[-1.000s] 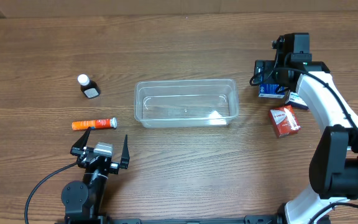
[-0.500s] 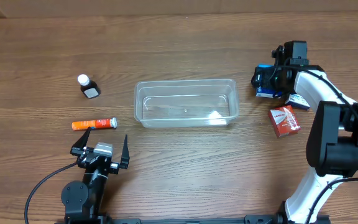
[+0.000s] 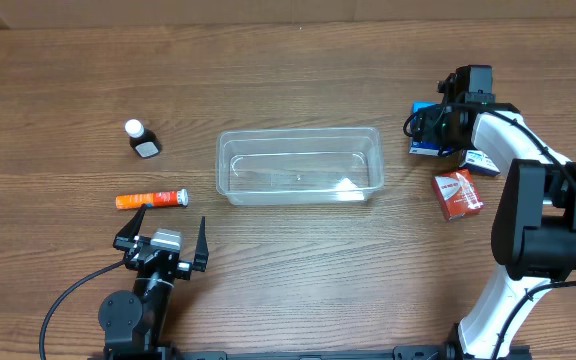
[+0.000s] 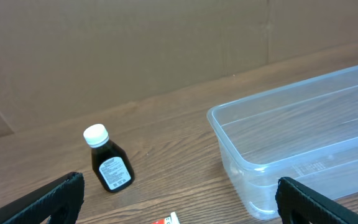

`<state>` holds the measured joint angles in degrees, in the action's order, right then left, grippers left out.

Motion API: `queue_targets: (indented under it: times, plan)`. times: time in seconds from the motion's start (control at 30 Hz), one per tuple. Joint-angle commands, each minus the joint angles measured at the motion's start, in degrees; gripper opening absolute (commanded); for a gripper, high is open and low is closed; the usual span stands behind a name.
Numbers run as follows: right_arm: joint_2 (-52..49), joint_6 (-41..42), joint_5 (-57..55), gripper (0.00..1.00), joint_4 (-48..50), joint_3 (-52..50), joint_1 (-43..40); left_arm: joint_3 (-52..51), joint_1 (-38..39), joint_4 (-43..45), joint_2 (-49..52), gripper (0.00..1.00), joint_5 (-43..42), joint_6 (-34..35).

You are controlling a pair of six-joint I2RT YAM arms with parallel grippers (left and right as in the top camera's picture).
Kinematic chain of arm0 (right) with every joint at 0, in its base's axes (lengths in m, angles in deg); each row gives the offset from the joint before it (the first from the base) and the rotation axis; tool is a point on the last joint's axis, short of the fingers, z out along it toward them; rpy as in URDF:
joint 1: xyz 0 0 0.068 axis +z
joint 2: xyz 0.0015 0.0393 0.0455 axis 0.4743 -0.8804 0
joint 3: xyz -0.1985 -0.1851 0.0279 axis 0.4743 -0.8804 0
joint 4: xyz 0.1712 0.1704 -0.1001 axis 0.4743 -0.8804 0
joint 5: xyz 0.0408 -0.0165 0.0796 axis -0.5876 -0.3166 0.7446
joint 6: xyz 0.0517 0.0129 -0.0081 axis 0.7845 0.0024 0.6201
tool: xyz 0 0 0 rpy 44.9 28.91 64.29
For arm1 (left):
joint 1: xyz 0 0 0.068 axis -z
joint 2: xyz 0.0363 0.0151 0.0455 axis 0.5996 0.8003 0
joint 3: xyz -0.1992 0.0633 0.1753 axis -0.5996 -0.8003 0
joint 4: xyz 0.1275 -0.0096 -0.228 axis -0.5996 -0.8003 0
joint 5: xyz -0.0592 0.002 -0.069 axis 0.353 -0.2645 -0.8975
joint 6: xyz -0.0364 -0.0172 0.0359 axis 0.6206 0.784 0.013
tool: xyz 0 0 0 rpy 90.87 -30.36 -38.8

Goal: Pack container
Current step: 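Grasp the blue Vicks box with the right gripper and lift, then carry the blue box into the container and release it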

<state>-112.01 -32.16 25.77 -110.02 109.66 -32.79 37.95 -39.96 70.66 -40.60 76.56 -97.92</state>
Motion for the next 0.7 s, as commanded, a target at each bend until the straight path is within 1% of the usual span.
queue_targets:
  times: [0.0,0.1,0.23,0.3,0.4,0.5,0.67]
  plan:
    - [0.5,0.3,-0.5,0.69,-4.5,2.8,-0.1,-0.2,-0.2,0.1,-0.3,1.00,-0.3,0.6]
    - [2.1,0.5,-0.5,0.69,-10.6,7.3,-0.1,-0.2,-0.2,0.1,-0.3,1.00,-0.3,0.6]
    - [4.7,1.6,0.4,0.69,-21.4,15.6,0.1,-0.2,-0.2,0.1,-0.3,1.00,-0.3,0.6]
    - [6.8,1.7,2.6,0.69,-27.2,19.6,0.7,-0.2,-0.2,0.1,-0.3,1.00,-0.3,0.6]
    - [9.9,1.8,4.6,0.69,-32.6,22.8,2.5,-0.2,-0.2,0.1,-0.3,1.00,-0.3,0.6]
    - [13.2,1.8,5.6,0.70,-36.8,23.8,5.6,-0.2,-0.2,0.1,-0.3,1.00,-0.3,0.6]
    - [17.6,2.1,8.1,0.70,-42.5,23.8,13.7,-0.2,-0.2,0.1,-0.3,1.00,-0.3,0.6]
